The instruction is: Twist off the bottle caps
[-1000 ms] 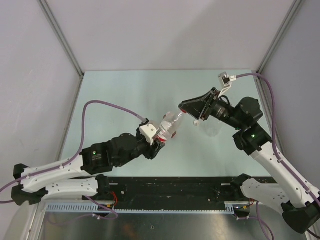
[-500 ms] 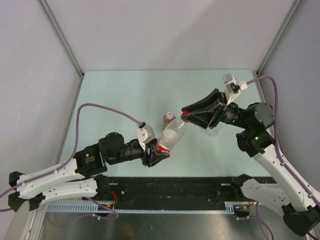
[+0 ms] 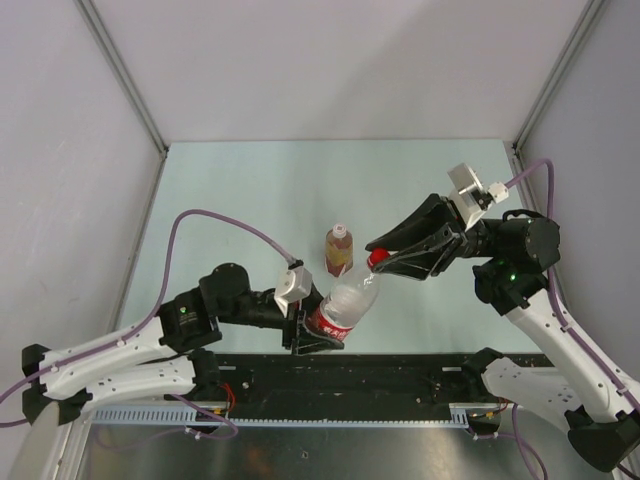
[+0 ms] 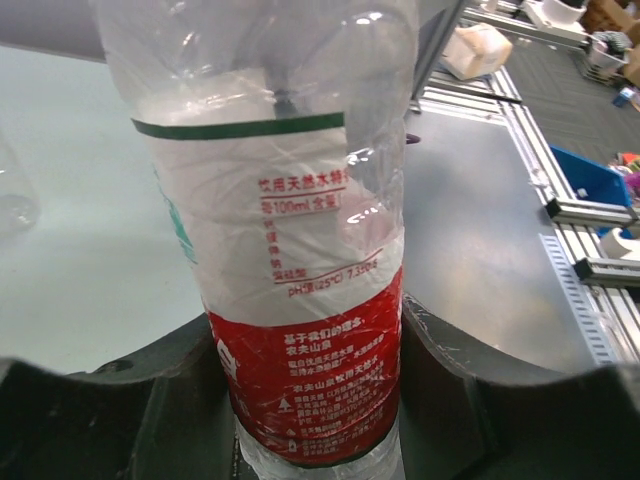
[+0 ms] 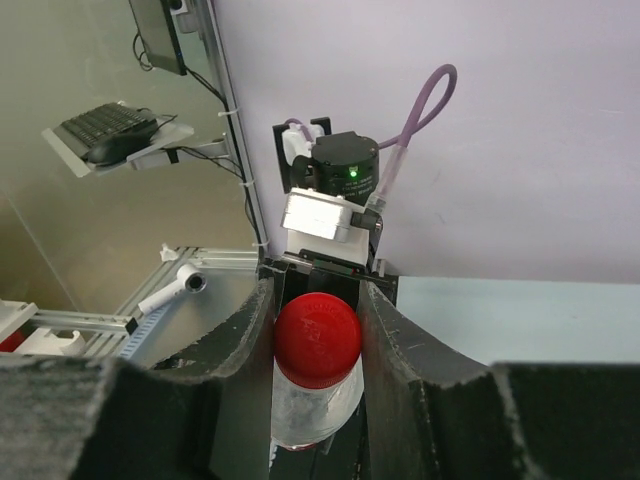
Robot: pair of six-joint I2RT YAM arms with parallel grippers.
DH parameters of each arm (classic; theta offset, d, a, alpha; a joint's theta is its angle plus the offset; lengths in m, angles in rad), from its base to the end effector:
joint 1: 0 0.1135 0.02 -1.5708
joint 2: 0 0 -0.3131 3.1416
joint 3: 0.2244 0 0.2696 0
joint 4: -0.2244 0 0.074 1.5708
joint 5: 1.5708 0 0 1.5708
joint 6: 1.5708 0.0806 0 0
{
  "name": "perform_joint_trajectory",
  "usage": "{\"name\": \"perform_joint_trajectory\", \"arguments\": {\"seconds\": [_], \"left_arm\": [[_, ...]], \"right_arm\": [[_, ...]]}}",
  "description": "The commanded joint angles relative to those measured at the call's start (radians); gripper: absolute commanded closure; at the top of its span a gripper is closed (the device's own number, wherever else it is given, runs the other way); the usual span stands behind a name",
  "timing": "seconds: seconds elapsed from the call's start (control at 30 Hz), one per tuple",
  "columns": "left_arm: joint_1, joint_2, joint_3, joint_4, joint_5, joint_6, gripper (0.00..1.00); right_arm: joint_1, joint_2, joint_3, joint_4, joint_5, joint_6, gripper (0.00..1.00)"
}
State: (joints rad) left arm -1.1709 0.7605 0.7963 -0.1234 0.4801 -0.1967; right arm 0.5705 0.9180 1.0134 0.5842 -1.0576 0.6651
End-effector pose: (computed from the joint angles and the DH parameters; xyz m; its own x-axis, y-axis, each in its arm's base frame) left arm 0.0430 -0.1974 0.3859 -0.2281 0.0944 -0.9691 0.9702 -0.0612 -0.2343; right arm 0.1086 0.1531 0.5184 -0.0994 0.2962 -0.9499 -0.9838 -0.1723 0.0492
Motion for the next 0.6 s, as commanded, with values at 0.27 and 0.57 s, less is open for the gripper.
{"name": "perform_joint_trajectory", "arguments": {"seconds": [0.27,0.57], "left_arm": [[-0.016,-0.082,-0.023,0.297,0.164,0.068,0.99],[-0.013,-0.137,-0.047,0.180,-0.106,0.116,1.00]], "right_arm": [[-0.008,0.039,-0.017,-0.038,0.053,0.013,0.67],[-0.034,0.011,-0.017,0.093,0.096,0.135,0.17]]}}
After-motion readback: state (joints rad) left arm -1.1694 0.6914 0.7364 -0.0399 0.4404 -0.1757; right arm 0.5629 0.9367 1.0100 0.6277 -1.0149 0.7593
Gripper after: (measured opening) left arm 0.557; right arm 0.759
